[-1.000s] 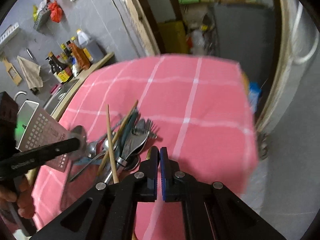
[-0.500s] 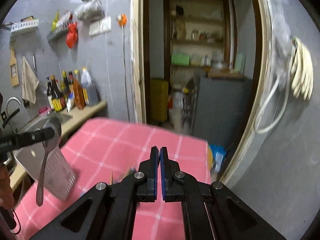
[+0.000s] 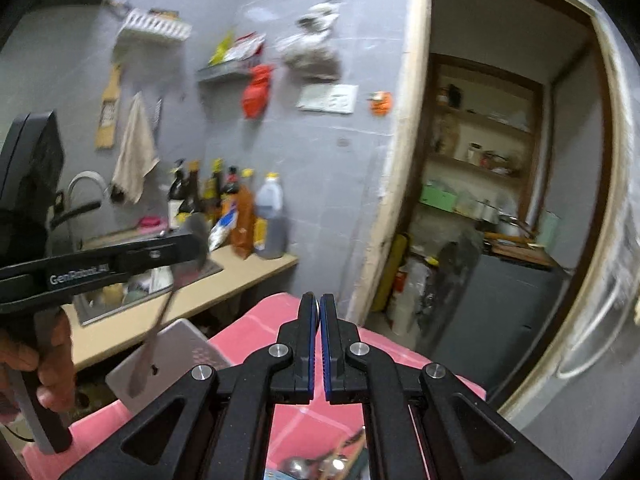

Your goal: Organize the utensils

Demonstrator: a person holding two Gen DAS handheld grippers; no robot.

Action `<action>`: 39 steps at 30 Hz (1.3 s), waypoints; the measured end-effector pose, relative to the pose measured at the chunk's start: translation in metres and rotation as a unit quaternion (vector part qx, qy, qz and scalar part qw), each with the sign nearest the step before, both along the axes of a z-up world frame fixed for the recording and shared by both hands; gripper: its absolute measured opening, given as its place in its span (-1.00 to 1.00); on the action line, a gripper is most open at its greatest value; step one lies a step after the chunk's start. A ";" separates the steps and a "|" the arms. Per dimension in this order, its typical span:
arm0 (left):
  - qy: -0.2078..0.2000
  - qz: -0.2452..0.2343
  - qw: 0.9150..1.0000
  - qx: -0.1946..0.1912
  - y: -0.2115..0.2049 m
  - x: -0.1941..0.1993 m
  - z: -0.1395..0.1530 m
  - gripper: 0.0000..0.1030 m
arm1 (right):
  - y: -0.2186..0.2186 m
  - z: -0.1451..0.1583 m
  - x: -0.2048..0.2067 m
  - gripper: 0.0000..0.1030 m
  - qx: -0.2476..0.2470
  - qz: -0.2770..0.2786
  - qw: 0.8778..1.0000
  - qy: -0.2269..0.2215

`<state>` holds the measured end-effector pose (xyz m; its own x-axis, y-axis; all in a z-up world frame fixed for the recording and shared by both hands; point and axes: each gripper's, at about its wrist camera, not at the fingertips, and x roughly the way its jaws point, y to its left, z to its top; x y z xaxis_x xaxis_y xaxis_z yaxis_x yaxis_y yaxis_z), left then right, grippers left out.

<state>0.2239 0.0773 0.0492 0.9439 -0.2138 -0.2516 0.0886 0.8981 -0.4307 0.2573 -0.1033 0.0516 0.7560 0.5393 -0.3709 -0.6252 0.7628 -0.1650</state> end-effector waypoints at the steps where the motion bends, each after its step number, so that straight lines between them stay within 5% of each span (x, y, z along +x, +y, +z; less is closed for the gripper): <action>1: -0.003 0.001 1.000 -0.010 0.007 0.001 -0.003 -1.00 | 0.009 -0.004 0.000 -0.95 -0.006 0.004 1.000 0.003; 9: -0.019 0.002 1.000 -0.018 0.024 0.009 -0.019 -1.00 | 0.042 -0.022 0.000 -0.94 -0.046 0.012 0.999 0.025; 30: 0.078 -0.016 0.997 -0.024 0.030 -0.005 -0.067 -0.99 | 0.065 -0.068 0.006 -0.87 -0.051 0.016 0.988 0.147; 33: 0.081 -0.018 0.996 -0.023 0.031 -0.008 -0.065 -0.85 | 0.060 -0.068 0.005 -0.69 -0.039 0.014 0.987 0.155; 35: 0.074 -0.016 0.997 -0.021 0.030 -0.012 -0.062 -0.57 | 0.056 -0.065 0.004 -0.64 -0.029 0.012 0.987 0.158; 39: 0.065 -0.008 0.998 -0.019 0.029 -0.017 -0.055 -0.47 | 0.038 -0.052 0.001 -0.58 0.006 -0.007 0.988 0.156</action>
